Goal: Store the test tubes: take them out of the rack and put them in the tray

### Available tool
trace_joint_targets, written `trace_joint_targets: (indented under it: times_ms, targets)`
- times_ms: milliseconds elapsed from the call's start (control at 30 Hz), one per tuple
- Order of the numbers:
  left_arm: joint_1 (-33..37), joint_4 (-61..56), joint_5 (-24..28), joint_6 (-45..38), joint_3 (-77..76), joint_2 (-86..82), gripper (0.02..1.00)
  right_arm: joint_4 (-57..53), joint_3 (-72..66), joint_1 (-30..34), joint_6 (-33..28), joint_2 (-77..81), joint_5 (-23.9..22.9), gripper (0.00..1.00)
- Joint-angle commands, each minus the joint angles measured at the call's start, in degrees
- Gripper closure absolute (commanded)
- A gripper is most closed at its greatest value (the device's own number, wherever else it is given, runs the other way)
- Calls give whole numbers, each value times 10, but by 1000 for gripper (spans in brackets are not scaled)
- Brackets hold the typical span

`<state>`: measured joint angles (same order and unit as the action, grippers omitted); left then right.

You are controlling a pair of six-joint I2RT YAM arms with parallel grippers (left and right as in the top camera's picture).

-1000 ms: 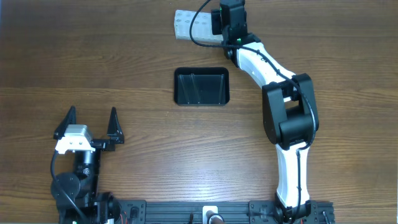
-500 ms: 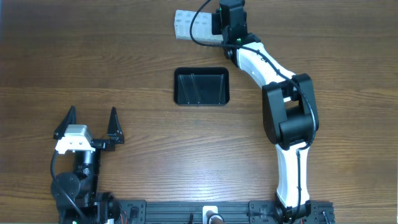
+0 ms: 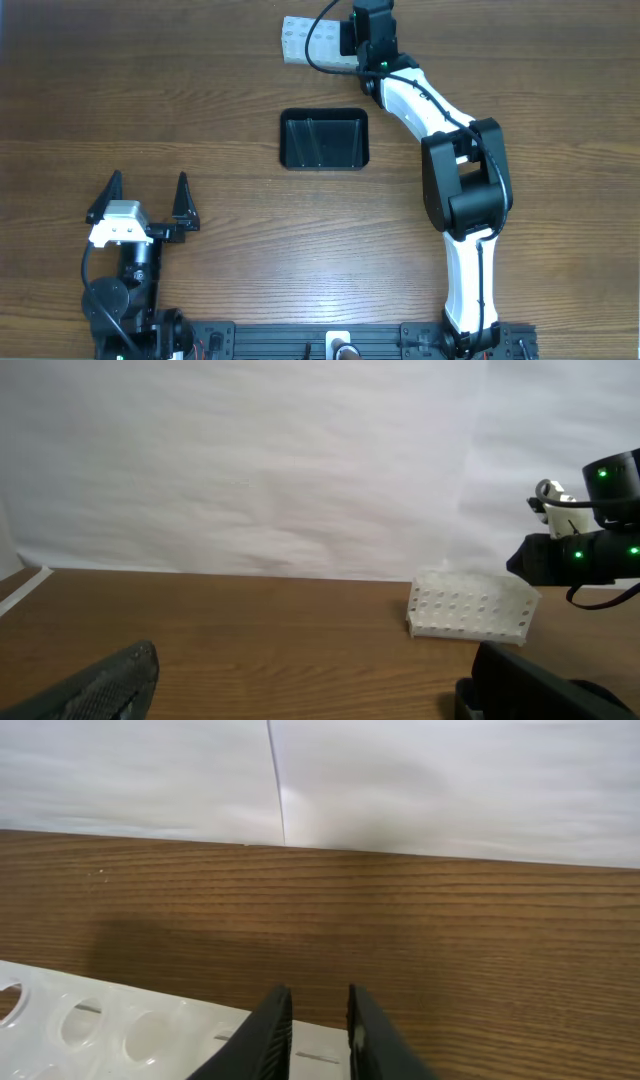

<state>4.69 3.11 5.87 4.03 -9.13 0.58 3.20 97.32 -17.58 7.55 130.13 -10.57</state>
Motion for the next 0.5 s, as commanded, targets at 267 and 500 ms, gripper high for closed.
trace_joint_targets:
  times_ms: [267,500]
  targets:
    - [3,-3,8,-8,4,-4,20,5,-2,3,8,3,7,954]
    - [3,-3,8,-8,4,-4,20,9,-2,3,15,3,8,987]
